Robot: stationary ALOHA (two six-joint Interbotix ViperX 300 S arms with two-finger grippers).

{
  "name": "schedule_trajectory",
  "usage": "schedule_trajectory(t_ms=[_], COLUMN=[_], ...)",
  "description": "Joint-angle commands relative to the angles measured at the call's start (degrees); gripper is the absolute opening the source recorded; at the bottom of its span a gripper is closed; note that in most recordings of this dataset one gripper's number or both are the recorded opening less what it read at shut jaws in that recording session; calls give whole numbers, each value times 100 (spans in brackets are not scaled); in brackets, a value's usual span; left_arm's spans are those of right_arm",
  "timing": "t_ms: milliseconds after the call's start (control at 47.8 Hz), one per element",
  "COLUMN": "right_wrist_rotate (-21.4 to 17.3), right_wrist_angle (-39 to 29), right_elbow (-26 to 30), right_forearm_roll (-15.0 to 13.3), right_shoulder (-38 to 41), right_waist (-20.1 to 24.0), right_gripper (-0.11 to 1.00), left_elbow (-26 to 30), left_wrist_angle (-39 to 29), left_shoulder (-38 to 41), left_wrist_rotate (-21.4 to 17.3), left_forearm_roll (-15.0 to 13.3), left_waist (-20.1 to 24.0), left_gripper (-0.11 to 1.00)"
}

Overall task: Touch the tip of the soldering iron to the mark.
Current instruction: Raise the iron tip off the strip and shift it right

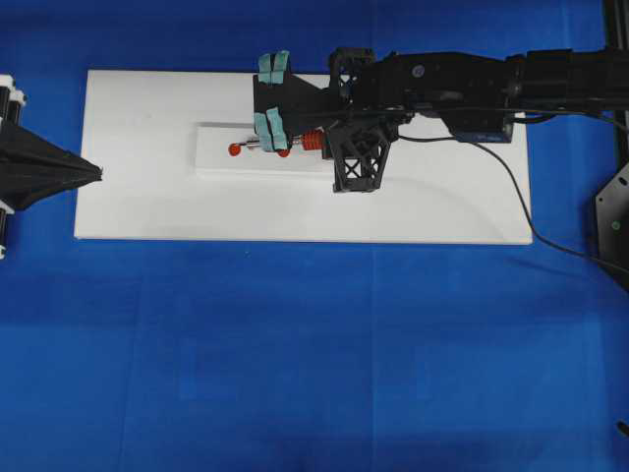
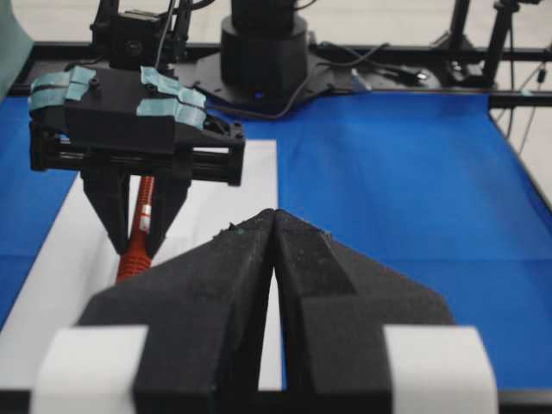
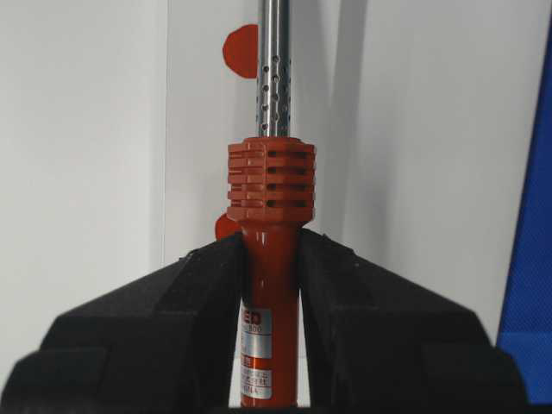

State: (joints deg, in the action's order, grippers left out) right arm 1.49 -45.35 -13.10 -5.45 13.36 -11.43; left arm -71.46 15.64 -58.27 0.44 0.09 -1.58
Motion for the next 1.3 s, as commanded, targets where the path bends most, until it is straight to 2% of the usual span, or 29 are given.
schedule_trajectory(t_ms=[0, 1277], right_wrist_rotate=[18, 0], right_wrist_angle=[35, 9], right_elbow=[149, 176], right_forearm_roll=[-18, -9], right_shoulder=[-79, -220], right_waist=[-26, -18], right_gripper=[6, 6], left_elbow=[53, 53], left_wrist_angle=[18, 18], left_shoulder=[26, 18], left_wrist_rotate=[0, -9], left_forearm_roll=[9, 9], left_waist=[18, 18], left_gripper=[0, 0])
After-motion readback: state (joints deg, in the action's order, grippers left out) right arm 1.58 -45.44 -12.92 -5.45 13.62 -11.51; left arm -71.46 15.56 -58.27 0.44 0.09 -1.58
